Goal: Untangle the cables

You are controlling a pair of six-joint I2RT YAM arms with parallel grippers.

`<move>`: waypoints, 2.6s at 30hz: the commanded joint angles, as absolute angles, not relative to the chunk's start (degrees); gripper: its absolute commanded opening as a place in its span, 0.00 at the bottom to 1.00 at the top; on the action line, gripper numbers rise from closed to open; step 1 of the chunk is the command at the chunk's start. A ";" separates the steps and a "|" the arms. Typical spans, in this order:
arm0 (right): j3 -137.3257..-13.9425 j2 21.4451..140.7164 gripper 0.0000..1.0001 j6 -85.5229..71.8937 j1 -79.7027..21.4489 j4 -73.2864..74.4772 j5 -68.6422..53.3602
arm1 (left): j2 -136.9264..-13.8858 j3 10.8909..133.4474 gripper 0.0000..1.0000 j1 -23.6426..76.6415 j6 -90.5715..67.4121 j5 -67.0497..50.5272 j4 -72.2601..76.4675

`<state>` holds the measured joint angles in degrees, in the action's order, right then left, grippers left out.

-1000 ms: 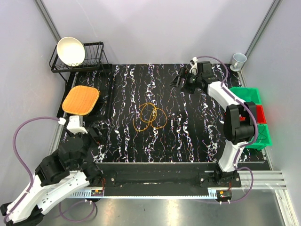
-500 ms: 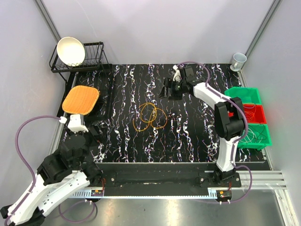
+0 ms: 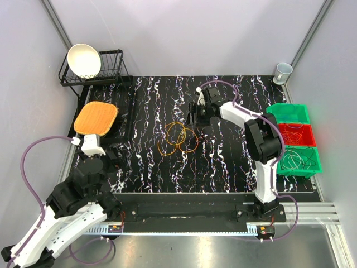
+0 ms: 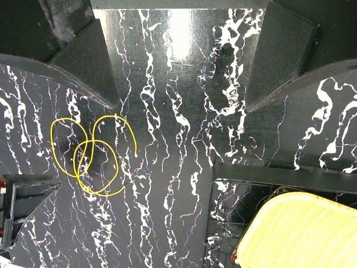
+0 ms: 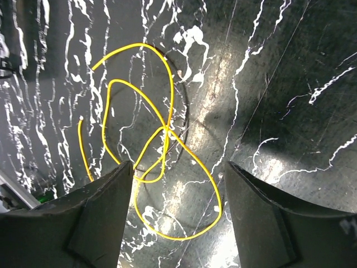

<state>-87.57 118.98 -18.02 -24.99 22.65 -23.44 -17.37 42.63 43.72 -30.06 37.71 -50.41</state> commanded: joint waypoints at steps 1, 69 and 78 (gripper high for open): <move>-89.21 120.41 0.71 -16.17 -25.93 22.59 -22.15 | -18.63 42.80 0.99 43.07 -29.18 36.91 -47.46; -91.50 119.62 0.00 -12.83 -34.89 24.71 2.28 | -18.19 42.63 0.99 42.19 -28.92 36.21 -47.02; -78.94 105.66 0.00 -12.83 -34.89 10.58 -1.48 | -17.84 42.54 0.99 42.10 -28.74 35.86 -46.85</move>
